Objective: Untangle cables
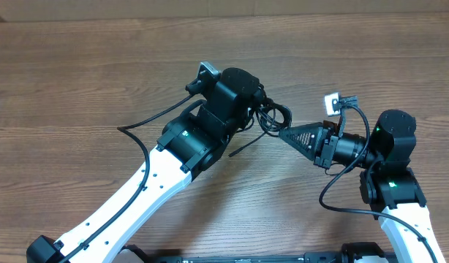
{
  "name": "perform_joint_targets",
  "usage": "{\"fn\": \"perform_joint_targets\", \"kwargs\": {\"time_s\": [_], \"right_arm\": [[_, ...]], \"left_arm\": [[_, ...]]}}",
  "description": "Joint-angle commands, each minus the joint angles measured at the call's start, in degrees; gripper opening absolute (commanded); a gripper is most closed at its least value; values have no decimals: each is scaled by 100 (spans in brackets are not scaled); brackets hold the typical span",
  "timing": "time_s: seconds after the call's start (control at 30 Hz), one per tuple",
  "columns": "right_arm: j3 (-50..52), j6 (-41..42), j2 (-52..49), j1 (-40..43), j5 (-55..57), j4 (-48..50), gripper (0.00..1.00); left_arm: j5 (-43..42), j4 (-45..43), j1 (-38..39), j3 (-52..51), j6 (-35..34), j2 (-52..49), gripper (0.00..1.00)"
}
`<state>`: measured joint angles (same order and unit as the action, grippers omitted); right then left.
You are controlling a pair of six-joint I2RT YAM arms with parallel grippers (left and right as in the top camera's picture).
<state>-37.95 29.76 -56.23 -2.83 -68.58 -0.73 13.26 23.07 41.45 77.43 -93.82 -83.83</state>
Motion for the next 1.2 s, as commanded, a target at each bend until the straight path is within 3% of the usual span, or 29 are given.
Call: {"fn": "perform_joint_targets", "kwargs": {"time_s": [0.0, 0.63, 0.67, 0.73, 0.77, 0.8, 0.87, 0.93, 1.07, 1.17], "right_arm": [[-127, -297, 17, -33, -820, 50, 4], [-127, -476, 17, -33, -1880, 46, 4], [-127, -476, 17, -33, -1871, 48, 16], [-127, -476, 17, -33, -1849, 48, 52], [-127, -472, 17, -31, -1768, 46, 83], [-127, -468, 17, -31, -1659, 46, 94], [-127, -424, 17, -31, -1403, 44, 100], [-127, -404, 17, -31, -1075, 42, 100], [-127, -407, 15, -31, -378, 4, 100], [-127, -367, 15, -31, 234, -57, 100]], "left_arm": [[393, -15, 15, 149, 264, 101, 4], [876, -87, 15, 149, 562, 103, 4], [876, -87, 15, 149, 581, 103, 4], [874, -120, 15, 149, 890, 103, 4], [872, -162, 15, 149, 1471, 103, 4], [870, -197, 15, 149, 1891, 103, 4], [817, -240, 15, 149, 2564, 103, 4], [774, -247, 15, 149, 3311, 107, 4], [629, -260, 22, 149, 4044, 107, 4], [28, -328, 20, 149, 5141, 109, 4]]}}
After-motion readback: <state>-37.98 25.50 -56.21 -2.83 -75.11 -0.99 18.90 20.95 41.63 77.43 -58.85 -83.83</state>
